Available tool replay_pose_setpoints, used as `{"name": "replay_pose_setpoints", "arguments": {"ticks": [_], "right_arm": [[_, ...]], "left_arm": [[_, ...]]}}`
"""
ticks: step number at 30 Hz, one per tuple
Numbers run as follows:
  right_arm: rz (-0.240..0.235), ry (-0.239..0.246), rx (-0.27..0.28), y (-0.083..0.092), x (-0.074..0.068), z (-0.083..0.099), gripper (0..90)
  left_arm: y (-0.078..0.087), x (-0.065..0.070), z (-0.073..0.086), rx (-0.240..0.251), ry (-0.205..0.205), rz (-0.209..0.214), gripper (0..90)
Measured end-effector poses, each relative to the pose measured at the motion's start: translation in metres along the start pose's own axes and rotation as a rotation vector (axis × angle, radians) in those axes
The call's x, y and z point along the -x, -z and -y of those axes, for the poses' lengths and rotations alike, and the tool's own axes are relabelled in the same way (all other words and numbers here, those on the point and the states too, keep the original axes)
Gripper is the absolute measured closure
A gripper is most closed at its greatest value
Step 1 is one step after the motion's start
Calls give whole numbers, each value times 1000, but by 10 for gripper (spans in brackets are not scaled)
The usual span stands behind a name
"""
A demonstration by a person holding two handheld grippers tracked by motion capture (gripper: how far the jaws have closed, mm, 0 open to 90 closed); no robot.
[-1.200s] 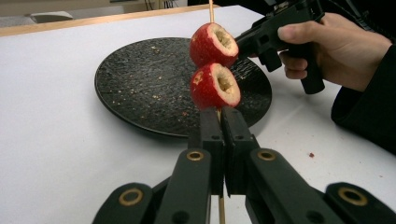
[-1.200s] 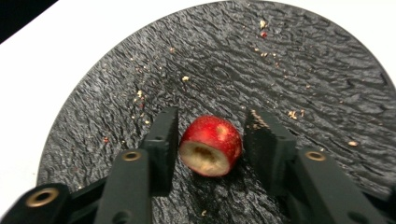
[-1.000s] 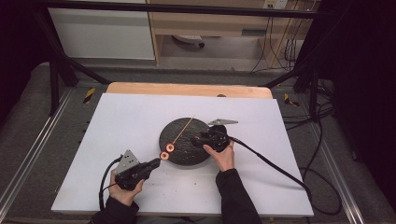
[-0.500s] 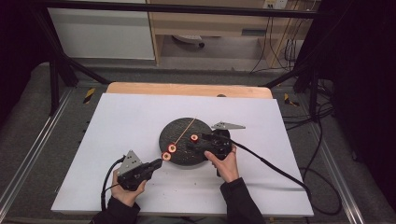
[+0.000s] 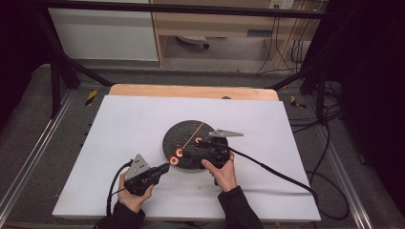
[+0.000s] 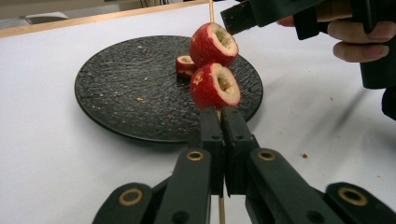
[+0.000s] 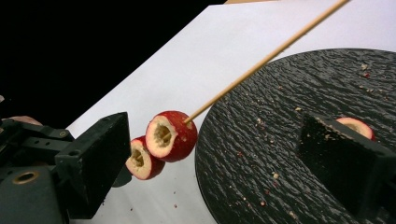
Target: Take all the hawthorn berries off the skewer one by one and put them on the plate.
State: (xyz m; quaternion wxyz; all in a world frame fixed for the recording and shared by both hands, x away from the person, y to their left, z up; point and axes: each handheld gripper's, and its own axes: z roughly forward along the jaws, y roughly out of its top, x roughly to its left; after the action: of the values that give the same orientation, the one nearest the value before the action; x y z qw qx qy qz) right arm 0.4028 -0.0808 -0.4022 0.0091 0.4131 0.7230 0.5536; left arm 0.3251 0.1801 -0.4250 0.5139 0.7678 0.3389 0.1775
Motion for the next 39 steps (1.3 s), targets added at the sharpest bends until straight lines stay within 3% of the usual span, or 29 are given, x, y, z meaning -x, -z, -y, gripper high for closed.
{"name": "replay_pose_setpoints", "arguments": {"ticks": [5,12,26,32,39], "right_arm": [[-12,-6,-10,-1,-1,3,159],[-50,-34,-18,-7,0,7,334],[-97,-71,-45,-12,0,12,571],[-107,-76,-53,-11,1,10,594],[-78,-69,-26,-6,3,1,596]], "left_arm": [[-3,4,0,-4,-5,4,880],[-6,7,0,-8,-12,8,881],[-11,13,0,-18,-26,11,881],[-10,13,0,-13,-24,13,881],[-8,13,0,-6,-22,13,881]]}}
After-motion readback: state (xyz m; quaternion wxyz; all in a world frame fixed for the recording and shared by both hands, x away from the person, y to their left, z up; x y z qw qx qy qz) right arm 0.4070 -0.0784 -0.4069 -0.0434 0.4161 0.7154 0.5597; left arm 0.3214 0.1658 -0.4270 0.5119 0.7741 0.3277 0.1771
